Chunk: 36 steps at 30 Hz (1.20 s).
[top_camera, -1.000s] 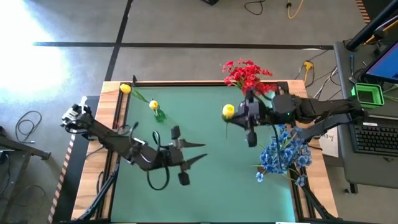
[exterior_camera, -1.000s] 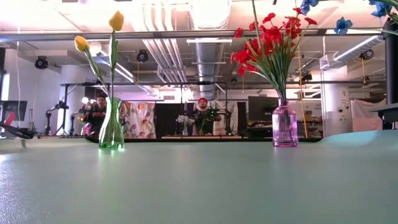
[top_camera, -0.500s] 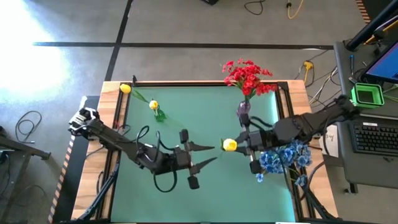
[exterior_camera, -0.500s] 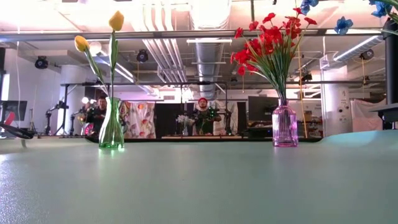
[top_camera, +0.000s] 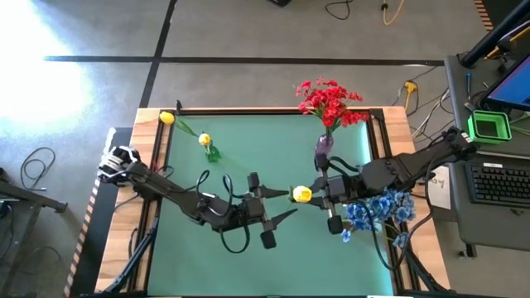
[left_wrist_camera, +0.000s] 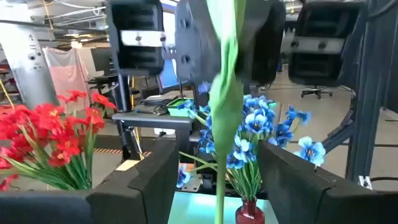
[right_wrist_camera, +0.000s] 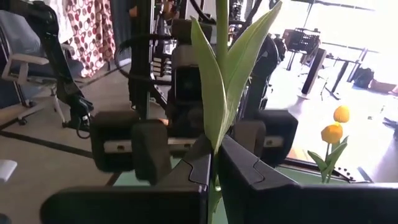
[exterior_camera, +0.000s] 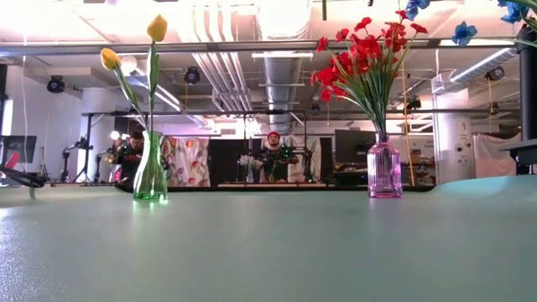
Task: Sort flowers into vase by color
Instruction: Put the yellow tulip into the green vase
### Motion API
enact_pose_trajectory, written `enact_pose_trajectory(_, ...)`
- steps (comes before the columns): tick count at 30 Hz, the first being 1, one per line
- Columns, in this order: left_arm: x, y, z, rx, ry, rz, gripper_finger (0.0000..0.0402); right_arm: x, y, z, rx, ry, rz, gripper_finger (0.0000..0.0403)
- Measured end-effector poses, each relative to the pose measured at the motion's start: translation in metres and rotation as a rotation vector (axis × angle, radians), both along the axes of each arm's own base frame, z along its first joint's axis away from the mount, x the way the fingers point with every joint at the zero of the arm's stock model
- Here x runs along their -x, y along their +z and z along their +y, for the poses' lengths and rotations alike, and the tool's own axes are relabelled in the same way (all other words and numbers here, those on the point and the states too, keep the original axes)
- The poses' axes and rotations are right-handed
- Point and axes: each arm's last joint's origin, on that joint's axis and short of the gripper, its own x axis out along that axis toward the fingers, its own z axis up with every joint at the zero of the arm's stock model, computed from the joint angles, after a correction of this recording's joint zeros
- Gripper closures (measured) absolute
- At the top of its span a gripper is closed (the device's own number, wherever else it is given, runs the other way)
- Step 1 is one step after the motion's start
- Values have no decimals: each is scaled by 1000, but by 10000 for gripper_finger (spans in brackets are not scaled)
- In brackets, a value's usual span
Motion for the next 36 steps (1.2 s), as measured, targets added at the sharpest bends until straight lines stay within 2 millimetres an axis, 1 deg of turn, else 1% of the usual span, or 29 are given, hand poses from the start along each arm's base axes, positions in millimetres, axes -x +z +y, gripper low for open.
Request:
enact_pose_trajectory(4, -6, -6, 0, -44, -5, 3, 202, -1, -1, 1, 2, 0, 8, 390)
enact_pose_trajectory(6, -6, -4, 0, -73, -7, 2, 218, -2, -2, 1, 4, 0, 12, 390)
enact_pose_trajectory(9, -5, -3, -1, -77, -10, 0, 266, -2, -3, 1, -9, -1, 20, 390)
enact_pose_trajectory(13, -5, -2, -1, -75, -12, -4, 365, -2, -3, 1, -17, 0, 22, 390)
enact_pose_trajectory(14, -5, -2, -1, -73, -12, -8, 382, -2, -3, 1, -17, 2, 22, 390)
enact_pose_trajectory(15, -5, -2, -1, -70, -12, -11, 390, -2, -3, 1, -19, 5, 22, 388)
enact_pose_trajectory(19, -5, -1, -1, -69, -11, -18, 392, -2, -3, 1, -31, 6, 23, 361)
enact_pose_trajectory(25, -4, 0, -1, -66, -16, -24, 401, 0, -1, 0, -67, 2, 24, 290)
enact_pose_trajectory(29, -4, 1, -2, -70, -62, -32, 401, 6, 5, -2, -117, 0, 15, 247)
enact_pose_trajectory(34, -3, -4, -3, -79, -76, -18, 401, 15, 6, -6, -137, -9, 72, 214)
enact_pose_trajectory(36, -3, -11, -6, -99, -127, -4, 401, 19, 4, -8, -147, -14, 106, 208)
